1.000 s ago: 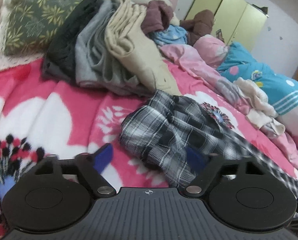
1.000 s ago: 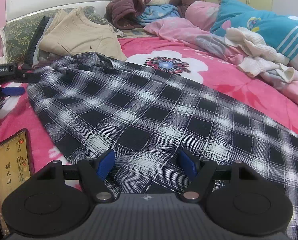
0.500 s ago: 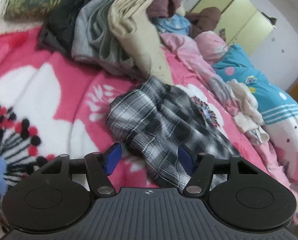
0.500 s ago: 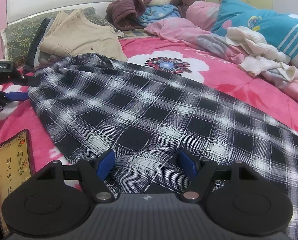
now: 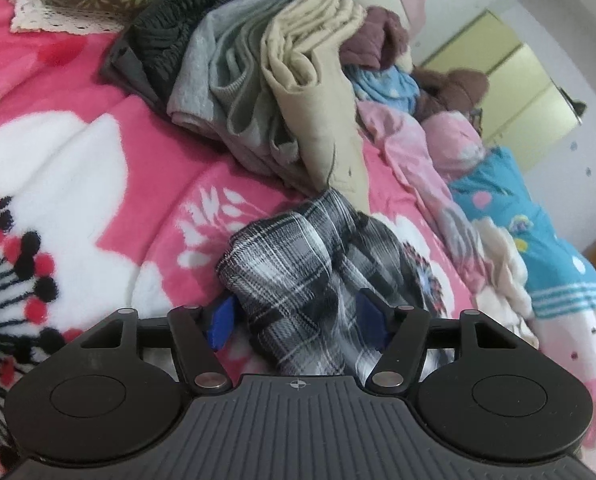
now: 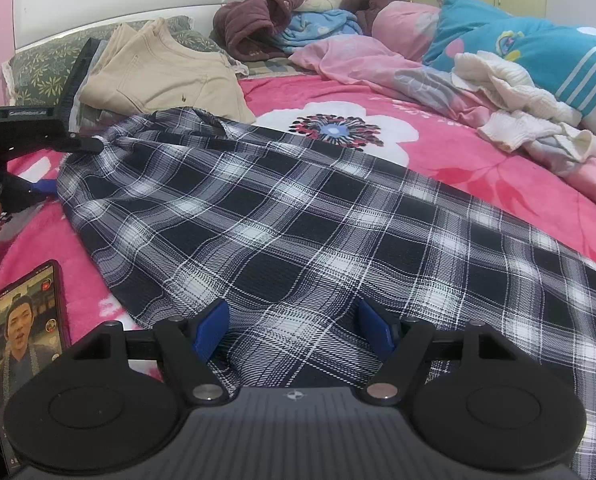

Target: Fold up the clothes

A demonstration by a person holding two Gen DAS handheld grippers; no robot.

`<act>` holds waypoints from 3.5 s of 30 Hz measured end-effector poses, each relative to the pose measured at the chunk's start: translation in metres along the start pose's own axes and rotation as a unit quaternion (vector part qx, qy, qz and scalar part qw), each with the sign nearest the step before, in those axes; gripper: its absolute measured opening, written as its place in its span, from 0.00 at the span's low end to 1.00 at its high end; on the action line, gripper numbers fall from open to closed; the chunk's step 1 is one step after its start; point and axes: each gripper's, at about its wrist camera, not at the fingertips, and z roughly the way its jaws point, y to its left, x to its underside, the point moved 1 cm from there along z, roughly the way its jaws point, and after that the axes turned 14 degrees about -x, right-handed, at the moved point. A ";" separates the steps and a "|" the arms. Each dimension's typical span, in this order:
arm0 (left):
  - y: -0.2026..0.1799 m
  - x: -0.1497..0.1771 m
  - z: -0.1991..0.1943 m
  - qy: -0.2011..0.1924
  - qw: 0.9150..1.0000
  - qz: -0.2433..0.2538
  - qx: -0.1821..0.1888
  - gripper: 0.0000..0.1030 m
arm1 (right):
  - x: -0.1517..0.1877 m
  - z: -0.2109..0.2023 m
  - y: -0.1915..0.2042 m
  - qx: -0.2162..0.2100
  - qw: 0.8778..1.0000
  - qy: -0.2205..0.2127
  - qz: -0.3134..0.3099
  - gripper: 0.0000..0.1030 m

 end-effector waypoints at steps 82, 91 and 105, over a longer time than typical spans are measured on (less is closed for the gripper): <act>-0.183 0.267 -0.082 -0.055 0.868 0.462 0.171 0.54 | -0.016 -0.060 -0.068 -0.155 0.962 0.071 -0.211 0.28; -0.178 0.265 -0.084 -0.051 0.870 0.455 0.181 0.54 | 0.011 -0.072 -0.179 -0.206 0.913 -0.032 0.350 0.10; -0.178 0.265 -0.083 -0.049 0.871 0.453 0.185 0.54 | -0.010 -0.098 -0.121 -0.118 0.988 -0.062 0.077 0.42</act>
